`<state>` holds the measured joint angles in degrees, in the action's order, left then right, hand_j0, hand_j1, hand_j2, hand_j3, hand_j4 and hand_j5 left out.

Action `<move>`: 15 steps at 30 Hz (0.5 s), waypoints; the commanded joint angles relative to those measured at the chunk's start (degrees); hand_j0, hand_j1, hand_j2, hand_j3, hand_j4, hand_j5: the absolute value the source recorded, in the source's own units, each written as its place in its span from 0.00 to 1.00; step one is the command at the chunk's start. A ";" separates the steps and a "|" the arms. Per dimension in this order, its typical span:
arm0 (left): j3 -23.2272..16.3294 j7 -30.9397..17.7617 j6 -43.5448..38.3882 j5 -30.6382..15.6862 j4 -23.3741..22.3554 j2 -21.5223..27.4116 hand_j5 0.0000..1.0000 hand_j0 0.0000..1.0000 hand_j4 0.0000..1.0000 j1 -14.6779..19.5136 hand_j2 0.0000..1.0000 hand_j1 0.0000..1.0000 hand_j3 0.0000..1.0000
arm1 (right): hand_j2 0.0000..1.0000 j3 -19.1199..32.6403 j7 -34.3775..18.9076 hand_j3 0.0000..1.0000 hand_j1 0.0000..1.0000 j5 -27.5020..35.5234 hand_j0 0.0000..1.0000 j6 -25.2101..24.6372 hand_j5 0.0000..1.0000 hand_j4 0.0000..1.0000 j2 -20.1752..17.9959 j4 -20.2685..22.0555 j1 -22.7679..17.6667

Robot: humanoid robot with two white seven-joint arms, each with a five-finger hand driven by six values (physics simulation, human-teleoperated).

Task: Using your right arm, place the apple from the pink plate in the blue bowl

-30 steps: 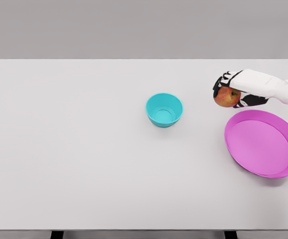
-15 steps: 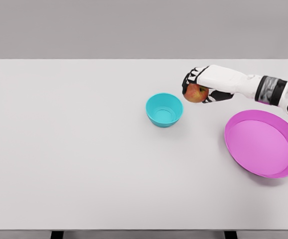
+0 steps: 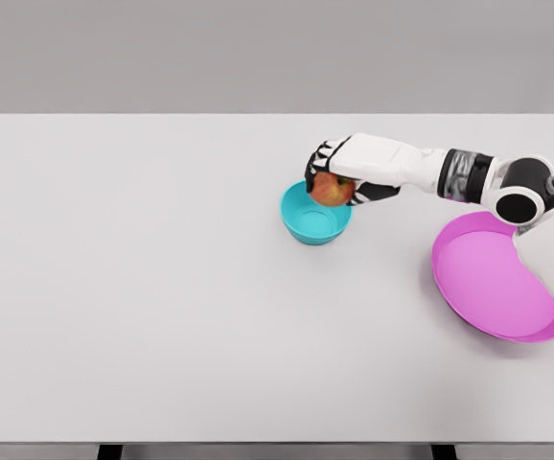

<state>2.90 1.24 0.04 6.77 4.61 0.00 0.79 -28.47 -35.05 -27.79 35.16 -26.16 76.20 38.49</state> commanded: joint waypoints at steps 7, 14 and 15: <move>0.00 -0.01 -0.04 0.00 -0.04 0.00 1.00 1.00 1.00 0.00 1.00 1.00 1.00 | 0.44 -2.47 0.05 0.44 0.44 -0.77 0.44 -0.16 0.44 0.44 1.20 -1.93 0.35; 0.00 -0.01 0.05 0.00 -0.04 0.00 1.00 1.00 1.00 0.00 1.00 1.00 1.00 | 1.00 -2.47 0.05 1.00 1.00 -0.68 1.00 -0.16 1.00 1.00 2.25 -1.93 0.27; 0.00 -0.01 0.05 0.00 -0.04 0.00 1.00 1.00 1.00 0.00 1.00 1.00 1.00 | 1.00 -2.47 0.05 1.00 1.00 -0.68 1.00 -0.16 1.00 1.00 2.25 -1.93 0.27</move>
<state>2.90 1.24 0.05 6.76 4.60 0.00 0.79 -30.96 -35.03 -28.86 35.17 -24.20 74.30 38.76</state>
